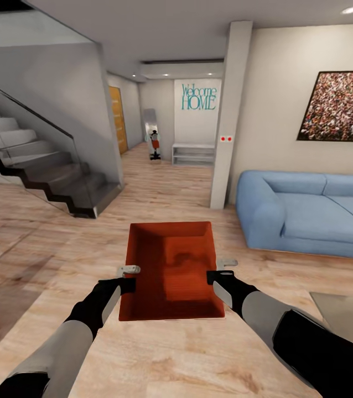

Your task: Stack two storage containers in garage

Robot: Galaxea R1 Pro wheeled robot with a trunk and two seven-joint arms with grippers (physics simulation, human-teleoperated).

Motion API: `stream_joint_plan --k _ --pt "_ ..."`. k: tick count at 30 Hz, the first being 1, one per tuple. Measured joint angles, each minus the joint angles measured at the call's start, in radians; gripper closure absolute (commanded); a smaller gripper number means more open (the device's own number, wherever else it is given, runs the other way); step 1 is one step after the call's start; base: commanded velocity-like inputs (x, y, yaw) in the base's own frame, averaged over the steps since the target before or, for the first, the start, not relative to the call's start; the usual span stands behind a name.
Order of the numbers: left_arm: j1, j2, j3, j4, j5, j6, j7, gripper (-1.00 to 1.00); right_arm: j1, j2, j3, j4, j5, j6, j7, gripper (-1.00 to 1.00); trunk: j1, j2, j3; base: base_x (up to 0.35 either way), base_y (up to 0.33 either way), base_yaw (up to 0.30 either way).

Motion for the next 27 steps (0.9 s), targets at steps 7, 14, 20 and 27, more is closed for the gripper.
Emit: stream_joint_plan --k 7,14,20,27 --pt "0.0 0.001 0.0 0.001 0.001 0.001 -0.001 1.0 0.0 0.001 -0.001 0.0 0.001 0.002 0.0 1.0 0.0 0.0 0.0 0.322 0.0 0.203" --pt "0.0 0.0 0.001 0.002 -0.001 0.001 -0.001 1.0 0.0 0.0 0.0 0.0 0.001 0.003 0.0 1.0 0.0 0.0 0.0 0.322 0.0 0.013" --pt "0.0 -0.001 0.002 0.005 -0.001 0.001 -0.001 1.0 0.0 -0.001 0.001 0.0 0.001 0.007 0.0 1.0 0.0 0.0 0.0 0.322 0.0 0.0" --pt "0.0 -0.004 0.005 0.013 -0.001 0.001 -0.001 1.0 0.0 -0.003 0.004 0.0 0.001 0.016 0.0 1.0 0.0 0.0 0.0 0.322 0.0 0.0"
